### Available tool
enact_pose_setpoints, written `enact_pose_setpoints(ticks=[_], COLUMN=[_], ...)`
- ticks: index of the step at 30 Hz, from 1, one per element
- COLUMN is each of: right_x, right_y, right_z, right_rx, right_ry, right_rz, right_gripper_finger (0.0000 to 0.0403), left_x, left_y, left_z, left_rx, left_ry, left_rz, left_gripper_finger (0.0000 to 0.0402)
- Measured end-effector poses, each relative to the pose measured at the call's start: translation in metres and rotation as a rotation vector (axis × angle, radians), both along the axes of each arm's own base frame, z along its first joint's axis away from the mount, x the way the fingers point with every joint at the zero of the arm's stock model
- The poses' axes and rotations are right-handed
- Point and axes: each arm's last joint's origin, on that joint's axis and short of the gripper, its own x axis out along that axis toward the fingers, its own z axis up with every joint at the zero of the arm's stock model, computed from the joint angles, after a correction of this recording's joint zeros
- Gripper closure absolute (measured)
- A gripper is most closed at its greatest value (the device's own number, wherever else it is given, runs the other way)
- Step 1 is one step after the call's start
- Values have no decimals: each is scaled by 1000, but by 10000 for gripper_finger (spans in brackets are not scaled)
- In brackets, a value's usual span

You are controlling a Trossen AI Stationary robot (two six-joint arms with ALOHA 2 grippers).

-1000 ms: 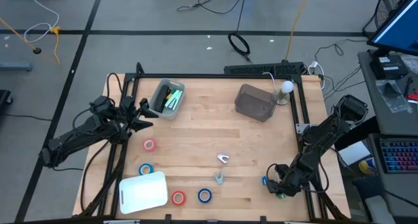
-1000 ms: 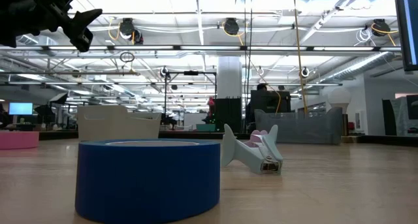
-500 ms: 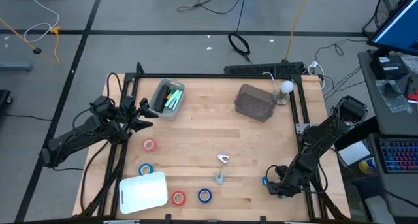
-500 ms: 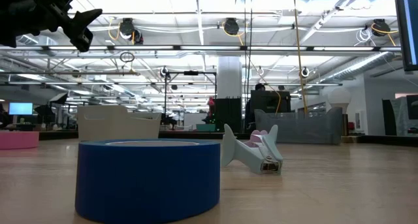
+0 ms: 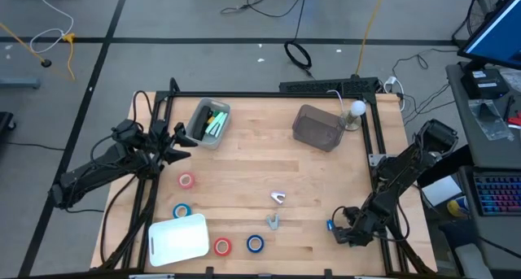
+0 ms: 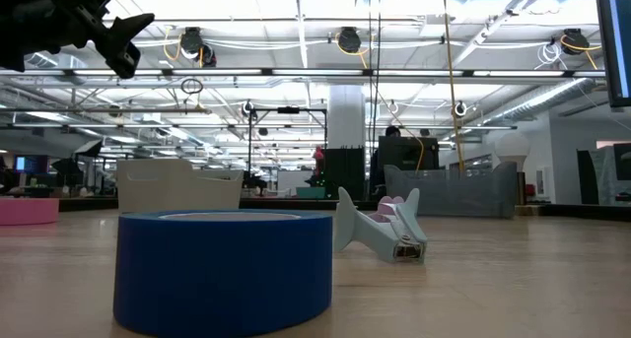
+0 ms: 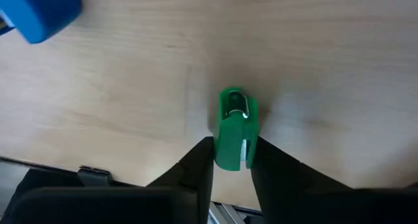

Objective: Pick and place Stapler, Stapler remover, tape
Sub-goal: Put the green stapler into the gray bin

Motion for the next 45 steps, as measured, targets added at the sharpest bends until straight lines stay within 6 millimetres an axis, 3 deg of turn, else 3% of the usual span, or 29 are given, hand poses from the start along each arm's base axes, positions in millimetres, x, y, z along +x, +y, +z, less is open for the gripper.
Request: enact_pose_setpoints(ticks=[7, 21, 27, 32, 38, 45], right_x=[1, 1, -1, 0, 15, 54], right_y=[0, -7, -10, -16, -34, -65], right_z=[4, 18, 37, 59, 75, 85], right_rx=[6, -41, 33, 46, -58, -204], right_ry=[-61, -184, -265, -448, -680, -904], right_rz=[12, -61, -37, -103, -245, -267], right_gripper_finger=[338, 338, 339, 339, 339, 339], left_x=[0, 0, 0, 0, 5, 22], left_y=[1, 4, 4, 5, 6, 4], left_z=[0, 1, 5, 6, 3, -4], left_rx=[-23, -75, -114, -178, -285, -379], left_ry=[-1, -10, -46, -56, -4, 81], left_rz=[36, 120, 126, 175, 147, 92], left_gripper_finger=[195, 195, 195, 195, 195, 195])
